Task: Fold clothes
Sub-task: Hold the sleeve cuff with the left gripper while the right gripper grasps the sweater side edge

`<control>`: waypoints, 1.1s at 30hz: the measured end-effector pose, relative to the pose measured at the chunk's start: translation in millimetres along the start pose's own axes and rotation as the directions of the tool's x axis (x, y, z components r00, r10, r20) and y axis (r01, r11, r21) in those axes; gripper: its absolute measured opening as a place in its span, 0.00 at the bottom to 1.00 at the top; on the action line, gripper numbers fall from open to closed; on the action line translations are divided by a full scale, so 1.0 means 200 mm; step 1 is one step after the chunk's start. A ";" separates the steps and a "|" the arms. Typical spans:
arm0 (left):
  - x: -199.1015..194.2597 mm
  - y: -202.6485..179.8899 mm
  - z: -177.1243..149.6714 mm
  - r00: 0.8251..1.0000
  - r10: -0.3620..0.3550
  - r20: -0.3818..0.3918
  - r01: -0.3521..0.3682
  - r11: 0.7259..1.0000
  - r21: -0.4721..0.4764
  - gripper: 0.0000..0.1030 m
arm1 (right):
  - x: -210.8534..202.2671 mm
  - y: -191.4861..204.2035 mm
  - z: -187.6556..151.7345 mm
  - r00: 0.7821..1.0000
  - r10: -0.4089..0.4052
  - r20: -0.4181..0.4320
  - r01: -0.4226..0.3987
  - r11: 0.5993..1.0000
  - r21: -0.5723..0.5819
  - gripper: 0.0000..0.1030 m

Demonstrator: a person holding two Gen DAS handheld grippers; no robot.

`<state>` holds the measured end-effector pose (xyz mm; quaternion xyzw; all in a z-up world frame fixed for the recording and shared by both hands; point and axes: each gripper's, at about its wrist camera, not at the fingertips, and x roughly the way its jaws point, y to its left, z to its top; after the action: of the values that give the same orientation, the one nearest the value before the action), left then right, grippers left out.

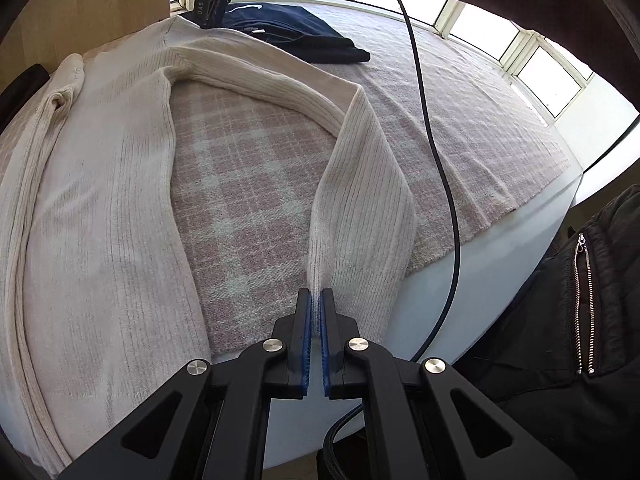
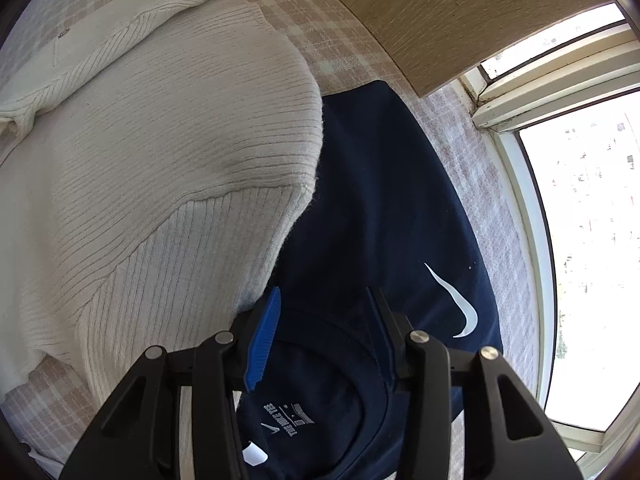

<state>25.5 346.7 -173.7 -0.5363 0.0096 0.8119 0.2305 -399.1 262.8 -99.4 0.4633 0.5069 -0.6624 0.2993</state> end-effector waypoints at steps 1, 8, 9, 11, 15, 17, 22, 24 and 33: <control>-0.02 0.01 0.00 1.000 -0.013 0.011 0.013 1.000 -0.012 0.03 | 0.00 -0.01 0.00 1.000 0.030 0.000 -0.030 0.999 0.011 0.00; -0.19 0.08 0.00 0.994 -0.025 0.110 0.037 0.994 -0.105 0.03 | -0.04 -0.11 0.00 0.980 0.199 0.017 -0.200 0.975 0.099 0.00; -0.21 0.09 0.00 0.992 -0.028 0.125 0.044 0.992 -0.121 0.03 | -0.05 -0.13 0.01 0.976 0.219 0.023 -0.220 0.969 0.109 0.00; -0.23 0.12 -0.02 0.991 -0.026 0.135 0.046 0.988 -0.146 0.03 | -0.06 -0.16 0.02 0.964 0.263 0.031 -0.264 0.956 0.128 0.00; -0.24 0.14 -0.04 0.989 -0.032 0.147 0.057 0.984 -0.171 0.03 | -0.04 -0.19 0.00 0.945 0.328 0.000 -0.323 0.930 0.173 0.10; -0.24 0.14 -0.04 0.987 -0.037 0.155 0.063 0.984 -0.169 0.03 | -0.02 -0.20 0.00 0.946 0.323 -0.011 -0.316 0.932 0.181 0.16; -0.25 0.15 -0.04 0.986 -0.041 0.160 0.067 0.984 -0.164 0.03 | -0.06 -0.21 -0.01 0.929 0.368 0.045 -0.369 0.910 0.189 0.20; -0.25 0.16 -0.05 0.987 -0.044 0.157 0.070 0.984 -0.165 0.03 | -0.06 -0.18 0.00 0.937 0.347 0.038 -0.348 0.922 0.169 0.31; -0.25 0.18 -0.05 0.988 -0.046 0.150 0.071 0.983 -0.171 0.03 | -0.12 -0.14 0.07 0.948 0.316 0.030 -0.318 0.939 0.133 0.31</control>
<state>36.5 293.0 -143.8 -0.4941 -0.0947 0.8393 0.2063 -417.5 256.1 -65.9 0.5554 0.3783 -0.6404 0.3719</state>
